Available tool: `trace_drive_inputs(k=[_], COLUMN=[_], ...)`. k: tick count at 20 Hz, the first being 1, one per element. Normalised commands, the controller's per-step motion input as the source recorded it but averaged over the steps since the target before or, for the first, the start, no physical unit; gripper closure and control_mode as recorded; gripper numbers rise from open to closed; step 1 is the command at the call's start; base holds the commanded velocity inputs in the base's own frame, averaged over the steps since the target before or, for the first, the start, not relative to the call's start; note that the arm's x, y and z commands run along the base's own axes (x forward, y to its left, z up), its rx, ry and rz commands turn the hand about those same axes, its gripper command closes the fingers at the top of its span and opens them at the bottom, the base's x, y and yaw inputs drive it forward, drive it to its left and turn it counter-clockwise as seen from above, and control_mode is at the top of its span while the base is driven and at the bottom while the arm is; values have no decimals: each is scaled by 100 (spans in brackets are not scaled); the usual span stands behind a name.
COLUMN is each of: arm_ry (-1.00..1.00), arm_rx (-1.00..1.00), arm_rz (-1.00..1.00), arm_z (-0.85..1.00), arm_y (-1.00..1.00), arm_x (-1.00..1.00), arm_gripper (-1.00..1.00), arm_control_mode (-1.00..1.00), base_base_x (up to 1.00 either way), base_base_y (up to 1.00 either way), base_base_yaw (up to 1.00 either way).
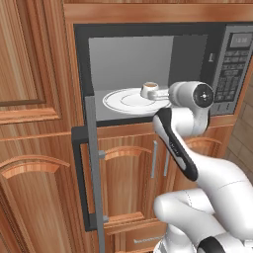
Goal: Pick the cup of tea, navigate to the dining table, and place it on the saucer.
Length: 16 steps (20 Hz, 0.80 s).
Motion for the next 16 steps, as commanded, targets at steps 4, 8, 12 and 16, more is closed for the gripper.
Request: trace_drive_inputs(k=[4,8,12,16], arm_ry=[-2,0,2,6], arm_rx=[-2,0,0,0], arm_rz=[0,0,0,0], arm_z=[1,0,0,-1], arm_y=[9,0,0,0], arm_x=[3,14,18,22], arm_gripper=[-100,-100,-100,-100], arm_control_mode=[-100,-100,-100,-100], base_base_x=[0,0,0,0], base_base_y=[0,0,0,0], base_base_yaw=[0,0,0,0])
